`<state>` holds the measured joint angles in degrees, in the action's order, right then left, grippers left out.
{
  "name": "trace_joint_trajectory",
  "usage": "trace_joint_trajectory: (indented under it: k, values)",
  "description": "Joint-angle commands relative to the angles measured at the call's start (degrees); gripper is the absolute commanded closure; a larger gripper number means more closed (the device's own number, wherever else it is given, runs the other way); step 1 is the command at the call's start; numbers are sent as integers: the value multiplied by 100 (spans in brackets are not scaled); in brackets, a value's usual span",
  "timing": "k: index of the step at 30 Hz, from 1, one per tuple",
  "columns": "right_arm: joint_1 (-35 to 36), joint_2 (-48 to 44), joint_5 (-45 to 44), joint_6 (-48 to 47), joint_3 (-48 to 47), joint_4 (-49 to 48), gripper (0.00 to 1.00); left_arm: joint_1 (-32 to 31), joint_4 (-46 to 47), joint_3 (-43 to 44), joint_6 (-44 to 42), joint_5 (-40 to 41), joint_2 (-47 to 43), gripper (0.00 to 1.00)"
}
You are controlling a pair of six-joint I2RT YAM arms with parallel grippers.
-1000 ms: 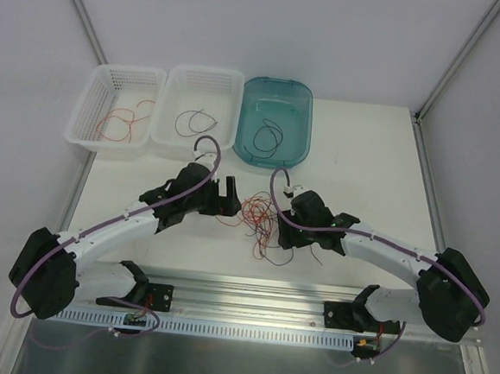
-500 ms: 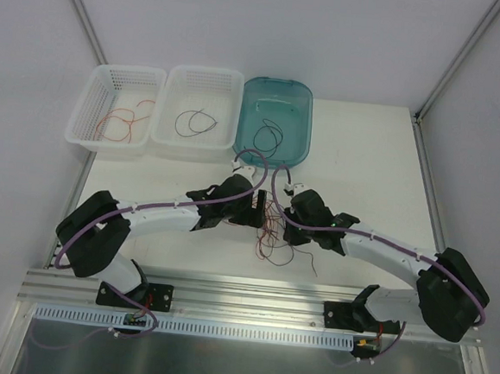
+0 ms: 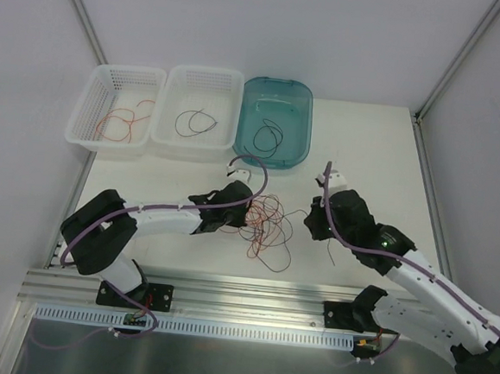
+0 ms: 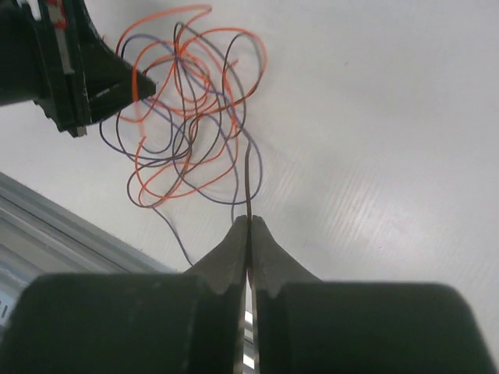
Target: Untangle the cables
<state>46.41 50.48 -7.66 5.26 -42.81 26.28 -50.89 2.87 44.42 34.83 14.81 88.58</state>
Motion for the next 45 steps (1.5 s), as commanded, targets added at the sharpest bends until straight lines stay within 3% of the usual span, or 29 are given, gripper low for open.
trace_joint_trajectory:
  k: [1, 9, 15, 20, 21, 25, 29, 36, 45]
  values:
    - [-141, -634, -718, -288, -439, 746, 99, 167, -76, -197, -143, 540, -402, 100]
    - [-721, -2207, -2465, -438, -615, 1265, 99, 844, -454, -1040, -213, 716, -1569, 100]
    - [-897, -2253, -2636, -280, -361, 1213, 99, 1195, -822, -1419, -354, 857, -2397, 100]
    - [-1090, -1185, -2136, 123, -44, 1336, 98, 1231, -1122, -1481, -442, 840, -2880, 100]
    - [-1108, -1007, -1691, 186, 0, 1318, 96, 1231, -1140, -1472, -468, 744, -3046, 100]
    - [-1117, -40, -309, 222, 150, 933, 56, 1144, -1131, -1358, -714, -38, -3329, 100]
    - [-941, 199, 475, 20, 71, 431, 41, 880, -1131, -1129, -1057, -399, -3373, 100]
    - [-757, 980, 1679, -165, -684, -403, 38, 853, -1122, -1182, -952, -645, -3408, 100]
    - [-433, 3019, 1926, -59, -1388, -1634, 43, 792, -1166, -1585, -557, -1006, -3865, 100]
